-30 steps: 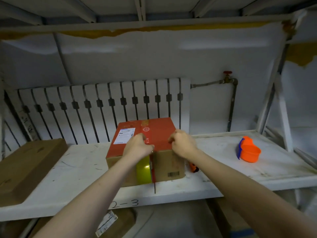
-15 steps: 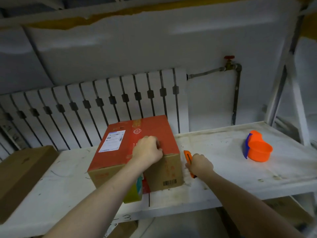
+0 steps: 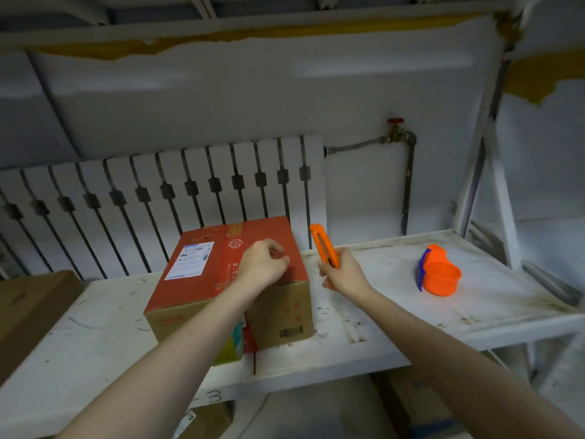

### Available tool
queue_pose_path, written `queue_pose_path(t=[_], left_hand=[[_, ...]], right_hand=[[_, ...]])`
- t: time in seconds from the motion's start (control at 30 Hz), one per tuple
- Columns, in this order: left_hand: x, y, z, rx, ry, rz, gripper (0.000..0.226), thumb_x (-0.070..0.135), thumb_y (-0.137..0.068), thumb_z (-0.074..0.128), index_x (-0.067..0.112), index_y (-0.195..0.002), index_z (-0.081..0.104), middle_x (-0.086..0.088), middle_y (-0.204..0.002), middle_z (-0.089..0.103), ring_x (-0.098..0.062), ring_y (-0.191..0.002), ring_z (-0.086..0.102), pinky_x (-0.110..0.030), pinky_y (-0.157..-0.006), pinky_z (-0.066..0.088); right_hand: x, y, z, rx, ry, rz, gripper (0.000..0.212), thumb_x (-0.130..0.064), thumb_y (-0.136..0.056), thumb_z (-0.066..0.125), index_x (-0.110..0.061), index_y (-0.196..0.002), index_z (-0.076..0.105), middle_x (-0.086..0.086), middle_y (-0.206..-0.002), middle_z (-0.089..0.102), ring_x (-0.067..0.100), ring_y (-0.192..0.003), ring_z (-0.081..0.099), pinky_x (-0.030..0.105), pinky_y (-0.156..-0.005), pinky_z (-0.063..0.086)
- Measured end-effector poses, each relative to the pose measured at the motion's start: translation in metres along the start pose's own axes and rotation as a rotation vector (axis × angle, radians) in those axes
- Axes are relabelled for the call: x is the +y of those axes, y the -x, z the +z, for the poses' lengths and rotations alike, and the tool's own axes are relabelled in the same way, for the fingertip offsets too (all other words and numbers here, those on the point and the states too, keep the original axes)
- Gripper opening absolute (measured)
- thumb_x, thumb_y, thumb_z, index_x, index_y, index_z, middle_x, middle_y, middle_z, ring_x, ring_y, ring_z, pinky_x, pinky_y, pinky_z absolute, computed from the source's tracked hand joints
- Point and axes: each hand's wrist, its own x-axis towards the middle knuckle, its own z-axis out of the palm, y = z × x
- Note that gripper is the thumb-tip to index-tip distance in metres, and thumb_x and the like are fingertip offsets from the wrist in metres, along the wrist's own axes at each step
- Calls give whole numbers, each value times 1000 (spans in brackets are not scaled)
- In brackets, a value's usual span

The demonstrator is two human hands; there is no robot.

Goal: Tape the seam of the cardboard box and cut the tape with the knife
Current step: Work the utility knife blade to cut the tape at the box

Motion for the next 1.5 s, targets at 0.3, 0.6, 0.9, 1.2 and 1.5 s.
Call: queue_pose_path(t=[0.3,0.6,0.9,1.2,1.5], left_hand=[[17,38,-37,-113,1149,-303,44,41,-99,32,11,-95,65,-8,-92,70,-20,-73,66,-30,-60,50],[-10,68,-67,-84,1168,-225,41,31,-102,28,7,-101,61,-6,-90,68,-17,-83,64,-29,-69,50],[-26,74,-76,-76,1108,-181,42,29,-101,28,6,-116,59,-7,-102,72,-17,-92,66,-33,-77,45],[-33,79,-83,-144,1069,-226,35,26,-101,31,9,-105,61,-8,-101,70,-20,-91,65,-34,-75,50],[-69,97,-59,135,524,-499,48,37,-94,48,11,-135,43,-8,-135,53,-30,-122,50,-40,-97,40]], right_hand=[[-98,82,28,-509,-554,-21,21,-9,-100,34,-7,-94,54,8,-76,60,13,-60,60,24,-57,55],[-104,117,75,-302,-247,-219,26,-18,-102,32,-13,-87,51,2,-71,58,9,-56,55,19,-54,50],[-112,123,84,-207,-264,-134,38,-36,-99,38,-10,-79,56,2,-58,57,10,-45,52,21,-46,45],[-108,117,79,-393,-240,-93,35,-37,-100,36,-9,-89,54,7,-65,62,11,-47,59,23,-46,51],[-93,73,77,-246,448,-329,22,-32,-99,38,-17,-87,49,-4,-71,49,15,-64,49,30,-57,40]])
